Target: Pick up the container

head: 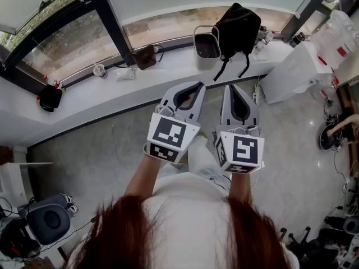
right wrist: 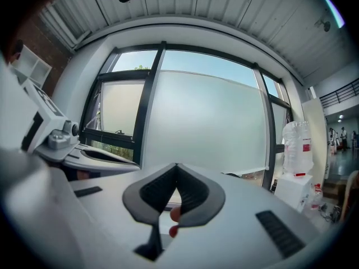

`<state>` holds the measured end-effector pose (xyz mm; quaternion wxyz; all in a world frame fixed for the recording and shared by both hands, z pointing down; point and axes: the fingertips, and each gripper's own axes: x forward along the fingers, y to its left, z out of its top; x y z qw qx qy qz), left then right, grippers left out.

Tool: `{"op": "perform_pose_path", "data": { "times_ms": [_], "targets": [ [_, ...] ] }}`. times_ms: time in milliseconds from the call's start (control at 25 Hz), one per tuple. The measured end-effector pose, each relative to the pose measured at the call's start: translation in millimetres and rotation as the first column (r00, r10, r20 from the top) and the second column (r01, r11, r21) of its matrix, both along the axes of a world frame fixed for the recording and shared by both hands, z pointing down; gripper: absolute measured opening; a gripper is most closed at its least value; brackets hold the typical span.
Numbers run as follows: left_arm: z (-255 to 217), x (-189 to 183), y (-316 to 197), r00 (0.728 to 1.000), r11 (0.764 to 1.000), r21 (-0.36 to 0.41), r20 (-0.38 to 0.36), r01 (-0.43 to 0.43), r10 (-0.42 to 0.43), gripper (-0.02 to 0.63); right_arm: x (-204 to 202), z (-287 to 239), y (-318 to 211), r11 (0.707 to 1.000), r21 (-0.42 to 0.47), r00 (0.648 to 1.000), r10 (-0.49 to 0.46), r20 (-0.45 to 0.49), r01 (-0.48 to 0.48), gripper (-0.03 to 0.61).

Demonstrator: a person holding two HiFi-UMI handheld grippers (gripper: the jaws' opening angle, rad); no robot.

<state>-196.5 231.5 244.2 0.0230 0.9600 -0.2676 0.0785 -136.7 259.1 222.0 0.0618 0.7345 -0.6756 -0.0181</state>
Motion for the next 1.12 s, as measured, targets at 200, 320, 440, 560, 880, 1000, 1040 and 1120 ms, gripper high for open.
{"op": "perform_pose_path", "data": {
  "times_ms": [200, 320, 440, 560, 880, 1000, 1040, 1120],
  "targets": [
    [8.2, 15.7, -21.8, 1.000, 1.000, 0.001, 0.023, 0.013, -0.013, 0.018, 17.0, 1.4, -19.8, 1.000, 0.023, 1.000, -0.003, 0.028, 0.003, 0.025],
    [10.3, 32.5, -33.8, 0.999, 1.000, 0.015, 0.038, -0.003, 0.002, 0.018, 35.7, 7.2, -33.7, 1.000, 0.023, 0.999, 0.008, 0.035, -0.009, 0.025],
    [10.2, 51.2, -51.0, 0.999, 1.000, 0.022, 0.033, -0.006, 0.005, 0.018, 55.2, 14.6, -51.8, 1.000, 0.008, 0.999, 0.007, 0.044, -0.008, 0.025],
    [8.0, 71.9, -70.9, 1.000, 1.000, 0.021, 0.022, 0.004, -0.004, 0.018, 74.8, 14.9, -71.0, 1.000, 0.005, 0.998, -0.002, 0.056, 0.002, 0.025],
    [7.8, 129.8, -127.9, 0.998, 0.999, 0.038, 0.045, 0.036, -0.038, 0.018, 130.4, 18.1, -131.1, 0.999, -0.021, 0.999, -0.035, 0.038, 0.035, 0.025],
    [7.0, 146.7, -145.6, 0.997, 0.998, 0.038, 0.044, 0.058, -0.060, 0.018, 147.2, 15.5, -148.8, 0.999, -0.007, 0.998, -0.053, 0.030, 0.054, 0.025],
    [6.9, 151.0, -149.6, 0.997, 0.997, 0.039, 0.042, 0.066, -0.068, 0.018, 151.2, 14.6, -153.1, 0.998, -0.002, 0.998, -0.061, 0.026, 0.061, 0.025],
    [8.8, 157.9, -157.1, 0.995, 0.996, 0.041, 0.044, 0.084, -0.085, 0.018, 158.2, 14.2, -160.9, 0.997, 0.005, 0.997, -0.077, 0.024, 0.077, 0.025]
  ]
}}
